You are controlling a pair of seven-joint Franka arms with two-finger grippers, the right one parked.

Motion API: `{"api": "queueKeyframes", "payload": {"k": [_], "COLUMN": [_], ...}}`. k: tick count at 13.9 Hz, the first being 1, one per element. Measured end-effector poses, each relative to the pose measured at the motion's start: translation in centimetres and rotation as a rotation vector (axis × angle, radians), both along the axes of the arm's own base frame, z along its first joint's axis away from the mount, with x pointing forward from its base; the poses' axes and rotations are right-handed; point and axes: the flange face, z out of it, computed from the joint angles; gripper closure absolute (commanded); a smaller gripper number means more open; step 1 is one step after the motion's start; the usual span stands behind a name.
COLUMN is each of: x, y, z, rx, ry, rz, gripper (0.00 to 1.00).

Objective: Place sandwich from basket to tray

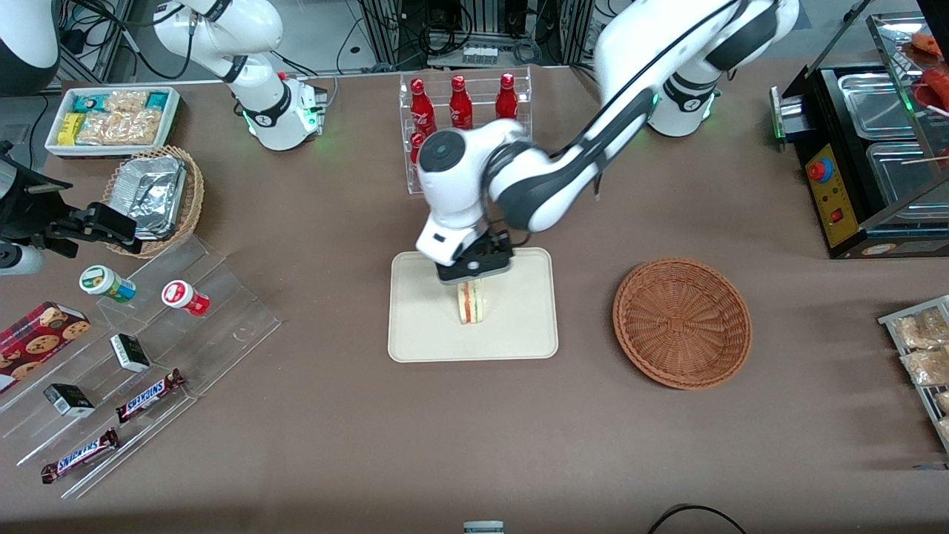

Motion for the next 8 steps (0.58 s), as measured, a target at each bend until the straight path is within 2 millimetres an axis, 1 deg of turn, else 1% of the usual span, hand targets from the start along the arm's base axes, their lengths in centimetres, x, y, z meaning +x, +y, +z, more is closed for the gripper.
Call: {"api": "queueKeyframes", "payload": {"k": [2,3,4,5,6,7,8], "x": [2.2,3.2,3.9,4.6,5.3,6.0,6.5], "y": [5.1,8.0,10.9,13.8,16.6,19.4,22.0], "z": [6.2,8.9,11.2,13.2,14.7,15.8,16.5], "rx": [-0.003,-0.002,-0.001,-0.004,-0.004,-0.002,0.000], "ry": [0.012,0.021,0.039,0.055,0.059,0.057,0.060], "rz": [0.104,0.132,0.146,0.160,0.175,0.187,0.195], "gripper": [0.00,0.01,0.00,0.00,0.00,0.00,0.00]}}
